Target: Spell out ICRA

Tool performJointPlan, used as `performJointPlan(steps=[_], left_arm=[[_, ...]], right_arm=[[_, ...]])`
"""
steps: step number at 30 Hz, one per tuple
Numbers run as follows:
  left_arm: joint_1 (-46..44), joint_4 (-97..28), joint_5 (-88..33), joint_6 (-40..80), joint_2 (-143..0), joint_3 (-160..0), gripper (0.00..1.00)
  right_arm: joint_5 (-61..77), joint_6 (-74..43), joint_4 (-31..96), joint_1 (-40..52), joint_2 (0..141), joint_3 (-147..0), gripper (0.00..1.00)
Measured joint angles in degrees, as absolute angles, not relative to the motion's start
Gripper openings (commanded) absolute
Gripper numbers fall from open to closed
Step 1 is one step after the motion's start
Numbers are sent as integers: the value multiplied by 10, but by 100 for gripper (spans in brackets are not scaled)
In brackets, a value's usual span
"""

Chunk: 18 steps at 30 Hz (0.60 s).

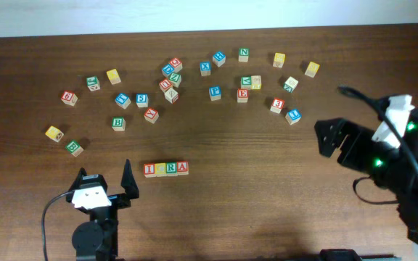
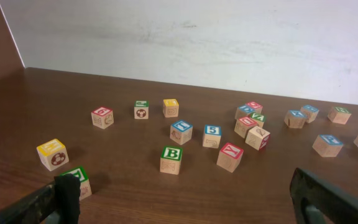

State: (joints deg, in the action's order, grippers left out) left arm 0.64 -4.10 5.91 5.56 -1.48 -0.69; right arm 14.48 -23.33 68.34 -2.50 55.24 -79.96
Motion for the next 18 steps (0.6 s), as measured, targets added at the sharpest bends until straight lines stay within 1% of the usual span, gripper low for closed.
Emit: performJointPlan(steps=[3,8,18], left_arm=[[6,-41,59,56,-15,-7,99],[6,-41,59,56,-15,-7,99],[6,-41,59,56,-15,-7,99]], right_arm=[[145,-233,684,-25,543,-761,98],[145,-233,685,-25,560,-736,98],[145,-233,678,-25,678,-731,98]])
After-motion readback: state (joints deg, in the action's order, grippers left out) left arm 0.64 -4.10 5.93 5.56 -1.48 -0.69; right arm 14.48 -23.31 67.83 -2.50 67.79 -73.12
